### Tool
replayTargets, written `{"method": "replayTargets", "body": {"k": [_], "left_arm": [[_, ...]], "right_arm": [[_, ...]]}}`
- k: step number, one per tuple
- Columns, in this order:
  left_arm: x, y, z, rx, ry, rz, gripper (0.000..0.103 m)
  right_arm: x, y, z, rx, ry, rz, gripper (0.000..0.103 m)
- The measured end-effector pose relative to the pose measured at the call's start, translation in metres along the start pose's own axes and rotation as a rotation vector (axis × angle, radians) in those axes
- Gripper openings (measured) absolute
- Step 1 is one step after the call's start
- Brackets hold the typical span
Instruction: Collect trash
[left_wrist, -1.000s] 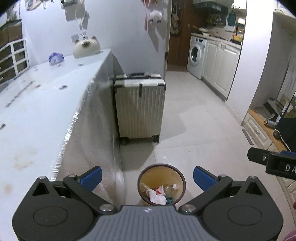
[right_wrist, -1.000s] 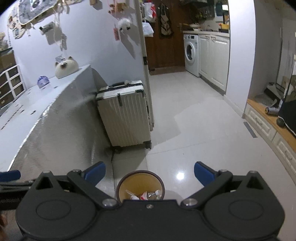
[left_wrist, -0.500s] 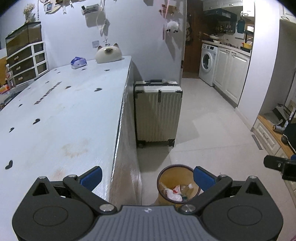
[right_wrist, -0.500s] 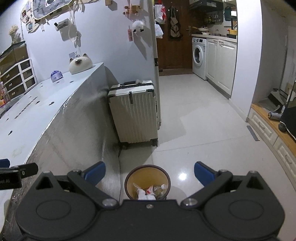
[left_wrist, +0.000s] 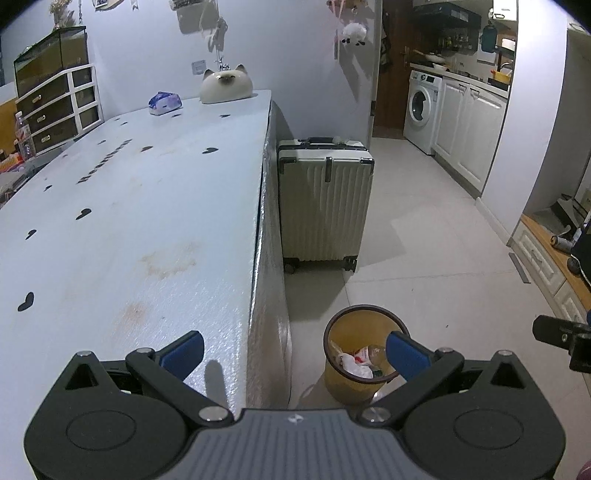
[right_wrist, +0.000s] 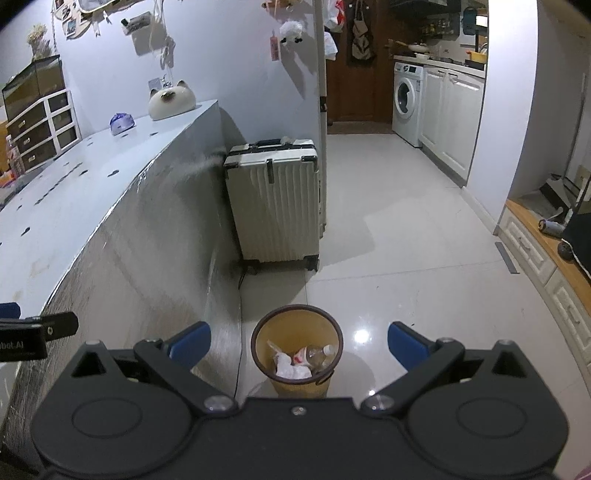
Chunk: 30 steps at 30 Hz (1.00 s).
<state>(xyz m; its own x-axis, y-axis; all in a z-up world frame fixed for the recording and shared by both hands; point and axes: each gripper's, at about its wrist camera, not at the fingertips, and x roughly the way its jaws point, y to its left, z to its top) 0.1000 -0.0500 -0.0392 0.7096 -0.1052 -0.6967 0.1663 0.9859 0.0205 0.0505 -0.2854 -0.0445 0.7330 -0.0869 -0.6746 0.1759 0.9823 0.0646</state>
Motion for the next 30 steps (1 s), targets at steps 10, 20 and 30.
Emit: {"method": "replayTargets", "body": {"k": [10,20,30], "left_arm": [[0.0,0.005,-0.009,-0.007,0.016,0.001,0.103],[-0.003,0.004,-0.012,0.0,0.003,-0.002,0.103],[-0.001,0.004,-0.011,-0.005,0.001,0.001,0.103]], "right_arm": [[0.0,0.009,-0.004,-0.018,0.006,-0.011,0.103],[0.001,0.011,-0.004,-0.022,0.013,-0.023,0.103],[0.004,0.013,-0.004,-0.018,0.019,-0.031,0.103]]}}
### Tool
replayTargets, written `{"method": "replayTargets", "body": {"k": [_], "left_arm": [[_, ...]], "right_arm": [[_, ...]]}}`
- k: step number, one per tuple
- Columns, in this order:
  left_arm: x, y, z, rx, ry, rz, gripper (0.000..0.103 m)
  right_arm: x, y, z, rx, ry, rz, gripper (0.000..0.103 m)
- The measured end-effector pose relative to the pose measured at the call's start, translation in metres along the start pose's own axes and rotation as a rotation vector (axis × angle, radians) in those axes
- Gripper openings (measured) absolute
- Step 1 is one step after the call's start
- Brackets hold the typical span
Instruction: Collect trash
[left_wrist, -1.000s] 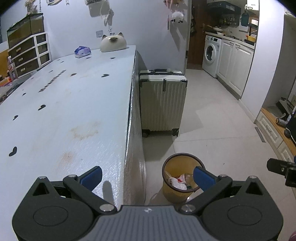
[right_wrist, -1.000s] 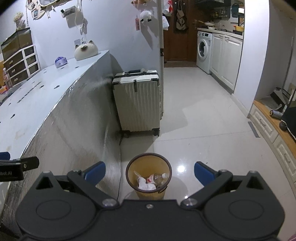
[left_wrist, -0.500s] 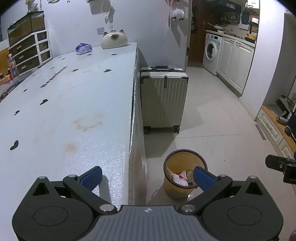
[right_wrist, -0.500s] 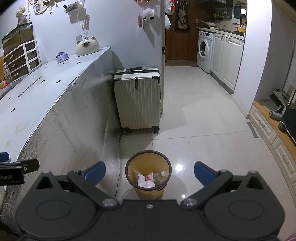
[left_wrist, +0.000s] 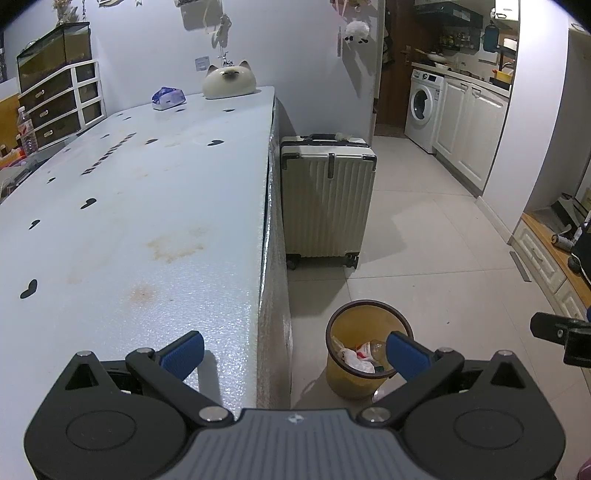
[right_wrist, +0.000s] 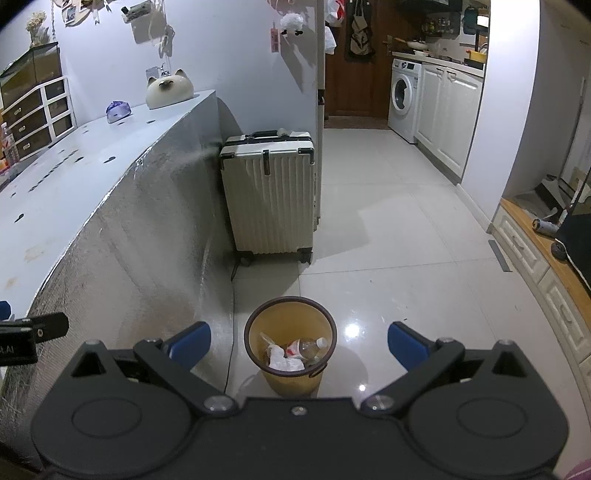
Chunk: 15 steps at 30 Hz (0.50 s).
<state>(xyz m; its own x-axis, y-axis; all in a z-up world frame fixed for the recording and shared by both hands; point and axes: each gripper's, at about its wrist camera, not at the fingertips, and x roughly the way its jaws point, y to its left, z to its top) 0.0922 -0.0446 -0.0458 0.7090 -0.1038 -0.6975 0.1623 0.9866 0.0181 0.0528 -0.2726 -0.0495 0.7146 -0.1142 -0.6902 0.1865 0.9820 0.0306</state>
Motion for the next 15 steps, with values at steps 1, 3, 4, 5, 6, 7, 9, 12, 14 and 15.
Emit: {"method": "replayTargets", "body": {"k": [1,3,4,5,6,7,9,12,14,15], "left_arm": [[0.0003,0.0001,0.0,0.0,0.001,0.0,0.103],[-0.0003,-0.0001,0.0,0.0,0.001,0.001,0.103],[0.0,0.0002,0.0,-0.001,0.001,0.002,0.103],[-0.0002,-0.0006,0.0001,0.0,0.001,0.002,0.103],[-0.0003,-0.0005,0.0002,0.0,0.001,0.002,0.103],[-0.0004,-0.0006,0.0001,0.0,0.001,0.003,0.103],[0.0,-0.0007,0.0001,0.0,0.001,0.002,0.103],[0.0001,-0.0008,0.0001,0.001,0.002,0.001,0.103],[0.0005,-0.001,0.0006,0.002,0.003,0.002,0.103],[0.0005,-0.0009,0.0006,0.002,0.003,0.002,0.103]], "right_arm": [[0.0009,0.0004,0.0006,-0.002,0.0,0.0,0.103],[0.0008,0.0012,0.0012,-0.004,0.0,0.001,0.103],[0.0011,0.0011,0.0012,-0.005,0.0,0.001,0.103],[0.0013,0.0012,0.0013,-0.005,0.0,0.001,0.103],[0.0015,0.0016,0.0013,-0.005,0.001,0.002,0.103],[0.001,0.002,0.0009,-0.004,0.001,0.001,0.103],[0.0013,0.0022,0.001,-0.004,0.001,0.001,0.103],[0.0013,0.0023,0.0009,-0.004,0.002,0.001,0.103],[0.0013,0.0022,0.001,-0.003,0.003,0.001,0.103],[0.0017,0.0021,0.0009,-0.002,0.003,0.001,0.103]]}}
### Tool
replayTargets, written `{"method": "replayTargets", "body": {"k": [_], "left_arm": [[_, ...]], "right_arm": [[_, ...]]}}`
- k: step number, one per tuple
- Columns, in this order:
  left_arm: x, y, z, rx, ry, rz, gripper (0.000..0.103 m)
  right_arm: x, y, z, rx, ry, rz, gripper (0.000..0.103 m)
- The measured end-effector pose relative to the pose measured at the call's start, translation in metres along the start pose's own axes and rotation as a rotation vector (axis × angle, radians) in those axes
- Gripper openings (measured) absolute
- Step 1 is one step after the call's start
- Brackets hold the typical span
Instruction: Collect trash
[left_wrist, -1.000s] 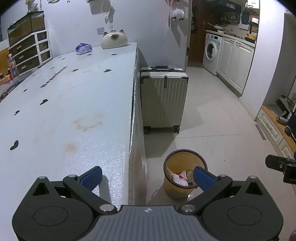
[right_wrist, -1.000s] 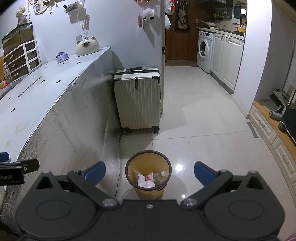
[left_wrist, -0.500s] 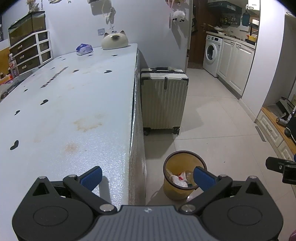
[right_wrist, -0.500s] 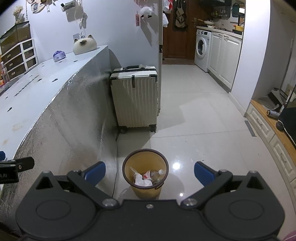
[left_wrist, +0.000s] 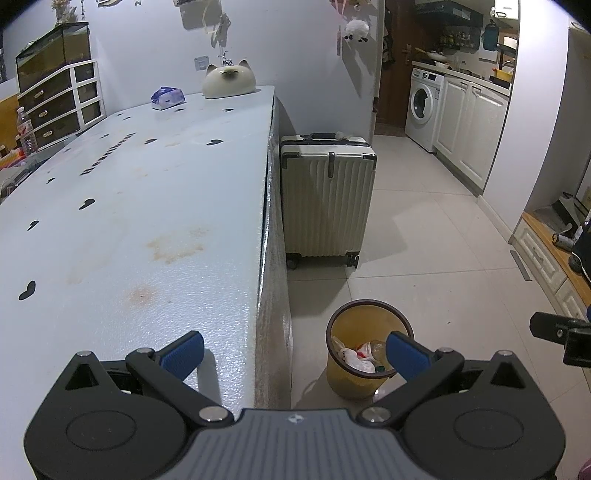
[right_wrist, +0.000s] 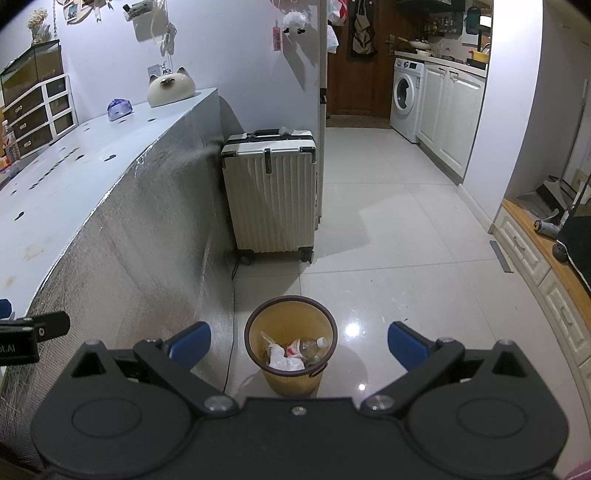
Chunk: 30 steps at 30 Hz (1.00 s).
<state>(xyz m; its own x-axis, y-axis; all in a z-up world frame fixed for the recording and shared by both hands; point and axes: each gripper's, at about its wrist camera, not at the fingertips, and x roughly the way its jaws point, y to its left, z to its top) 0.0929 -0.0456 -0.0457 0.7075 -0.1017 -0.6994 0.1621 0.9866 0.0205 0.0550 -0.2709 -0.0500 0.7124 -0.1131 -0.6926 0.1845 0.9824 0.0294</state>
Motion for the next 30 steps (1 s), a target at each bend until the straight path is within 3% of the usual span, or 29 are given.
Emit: {"method": "replayTargets", "body": {"k": [30], "left_arm": [[0.0021,-0.0034,0.0016,0.0,0.003,-0.006,0.103]], "right_arm": [[0.0037,-0.0013,-0.0016,-0.001,0.008,0.001,0.103]]}}
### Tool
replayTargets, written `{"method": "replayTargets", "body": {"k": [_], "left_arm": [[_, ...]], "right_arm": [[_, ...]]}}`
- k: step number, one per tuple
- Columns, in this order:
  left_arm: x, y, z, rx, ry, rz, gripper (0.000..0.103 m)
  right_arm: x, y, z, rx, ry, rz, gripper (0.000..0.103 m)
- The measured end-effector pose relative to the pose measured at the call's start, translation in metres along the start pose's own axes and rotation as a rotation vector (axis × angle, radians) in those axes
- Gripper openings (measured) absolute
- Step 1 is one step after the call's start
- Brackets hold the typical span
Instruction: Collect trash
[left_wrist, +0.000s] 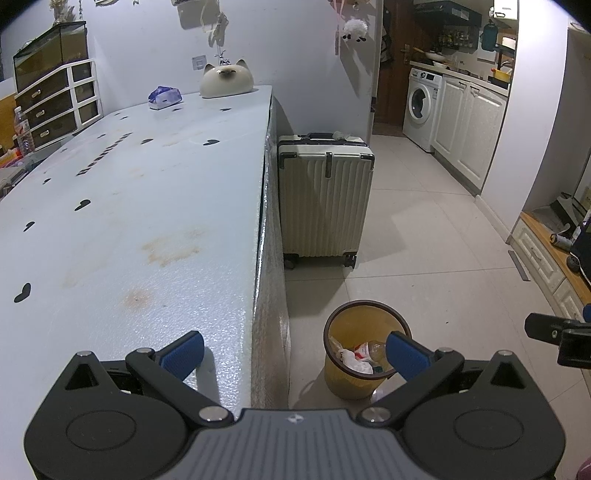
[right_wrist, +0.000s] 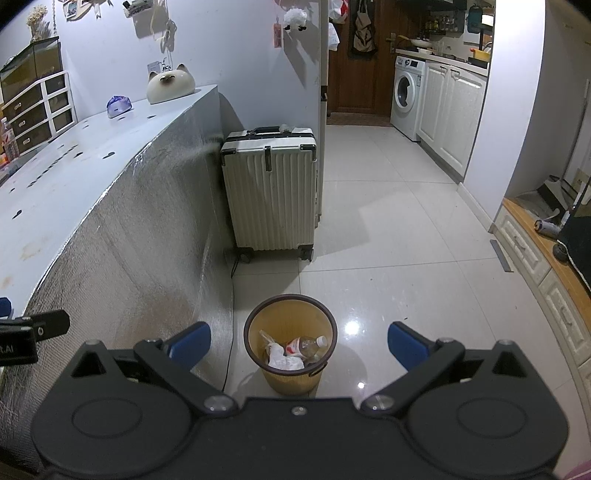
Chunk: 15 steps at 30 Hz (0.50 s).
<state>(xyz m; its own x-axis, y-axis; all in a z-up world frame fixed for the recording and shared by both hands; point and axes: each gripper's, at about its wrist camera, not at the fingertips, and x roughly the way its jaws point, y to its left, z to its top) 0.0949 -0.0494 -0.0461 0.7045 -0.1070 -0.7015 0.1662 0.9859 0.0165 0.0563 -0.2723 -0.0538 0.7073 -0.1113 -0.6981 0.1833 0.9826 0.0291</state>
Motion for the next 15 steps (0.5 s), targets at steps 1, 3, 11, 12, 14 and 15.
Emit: {"method": "replayTargets", "body": {"k": [1,3,11,12,14,15], "left_arm": [[0.0001,0.0,0.0002,0.0,0.0,0.001,0.103],[0.0001,-0.0001,0.0002,-0.001,-0.001,0.0,0.103],[0.0001,-0.0001,0.0005,-0.001,-0.003,0.001,0.103],[0.0002,-0.0003,0.0005,-0.001,-0.003,0.002,0.103],[0.0002,0.0,0.0004,-0.001,-0.003,0.002,0.103],[0.0001,-0.0002,0.0005,-0.001,-0.003,0.002,0.103]], "right_arm": [[0.0002,-0.0003,-0.0004,-0.001,0.0,0.0,0.103],[0.0003,-0.0005,-0.0002,-0.002,-0.001,0.0,0.103],[0.0023,-0.0022,0.0,-0.003,-0.002,0.002,0.103],[0.0022,-0.0021,0.0,-0.003,-0.002,0.001,0.103],[0.0022,-0.002,0.0002,-0.003,-0.002,0.001,0.103],[0.0022,-0.002,0.0001,-0.004,-0.002,0.001,0.103]]}}
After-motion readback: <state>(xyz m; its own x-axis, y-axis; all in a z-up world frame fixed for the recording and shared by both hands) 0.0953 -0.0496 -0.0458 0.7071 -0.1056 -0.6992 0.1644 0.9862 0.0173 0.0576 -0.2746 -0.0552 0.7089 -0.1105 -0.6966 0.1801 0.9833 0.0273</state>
